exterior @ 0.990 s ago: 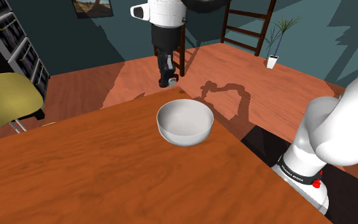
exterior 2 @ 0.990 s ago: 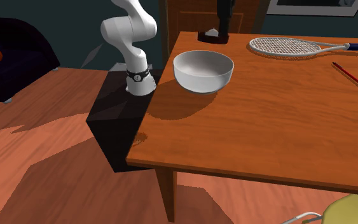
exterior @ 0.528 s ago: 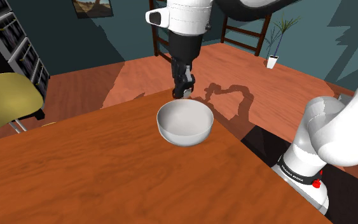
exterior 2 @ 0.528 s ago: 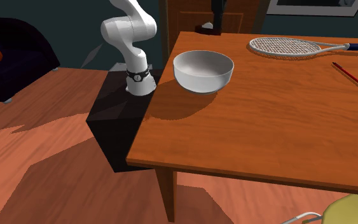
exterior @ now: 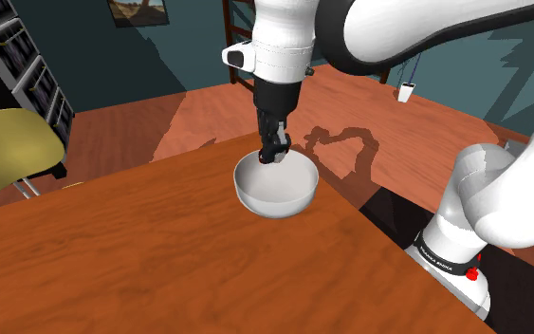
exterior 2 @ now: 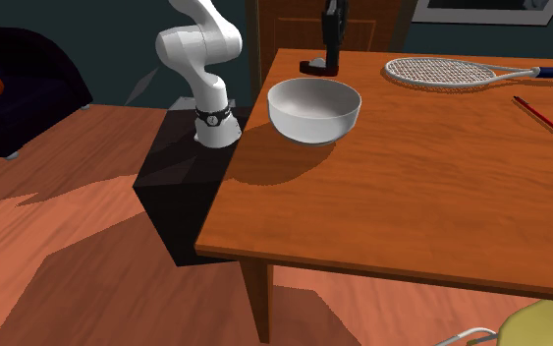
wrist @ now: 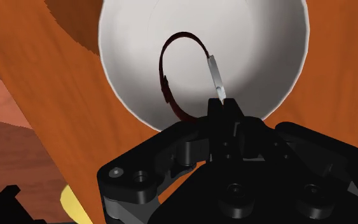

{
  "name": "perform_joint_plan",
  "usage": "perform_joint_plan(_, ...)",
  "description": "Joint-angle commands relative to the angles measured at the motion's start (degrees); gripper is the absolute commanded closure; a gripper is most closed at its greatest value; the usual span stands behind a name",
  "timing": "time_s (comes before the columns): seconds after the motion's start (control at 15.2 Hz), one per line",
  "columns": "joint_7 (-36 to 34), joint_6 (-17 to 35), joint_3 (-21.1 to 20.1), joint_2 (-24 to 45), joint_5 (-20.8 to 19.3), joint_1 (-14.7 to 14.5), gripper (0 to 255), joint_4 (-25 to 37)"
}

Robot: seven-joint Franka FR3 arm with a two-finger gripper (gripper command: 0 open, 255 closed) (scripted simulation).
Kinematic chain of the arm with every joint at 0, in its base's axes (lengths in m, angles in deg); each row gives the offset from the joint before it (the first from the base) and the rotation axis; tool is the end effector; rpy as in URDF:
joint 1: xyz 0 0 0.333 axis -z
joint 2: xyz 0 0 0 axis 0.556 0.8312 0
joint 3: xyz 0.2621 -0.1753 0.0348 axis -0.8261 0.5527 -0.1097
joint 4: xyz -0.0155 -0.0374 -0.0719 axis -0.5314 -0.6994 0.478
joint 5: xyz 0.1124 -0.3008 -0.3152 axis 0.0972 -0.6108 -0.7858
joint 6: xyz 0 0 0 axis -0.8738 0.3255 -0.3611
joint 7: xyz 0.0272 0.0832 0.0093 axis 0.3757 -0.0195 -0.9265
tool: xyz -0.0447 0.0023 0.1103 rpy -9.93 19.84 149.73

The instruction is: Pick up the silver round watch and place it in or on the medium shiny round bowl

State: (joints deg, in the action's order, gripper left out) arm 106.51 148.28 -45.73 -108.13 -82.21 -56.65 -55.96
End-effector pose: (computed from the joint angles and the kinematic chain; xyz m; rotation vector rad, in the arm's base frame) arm 0.3727 0.3332 0.5259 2.6340 1.6288 0.1746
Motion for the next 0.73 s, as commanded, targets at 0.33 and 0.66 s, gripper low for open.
perform_joint_plan(0.33, -0.2, 5.4, -0.4, 0.5, 0.1, -0.1, 255, -4.9)
perform_joint_plan(0.66, -0.2, 5.9, -0.5, 0.6, 0.1, -0.1, 255, -5.3)
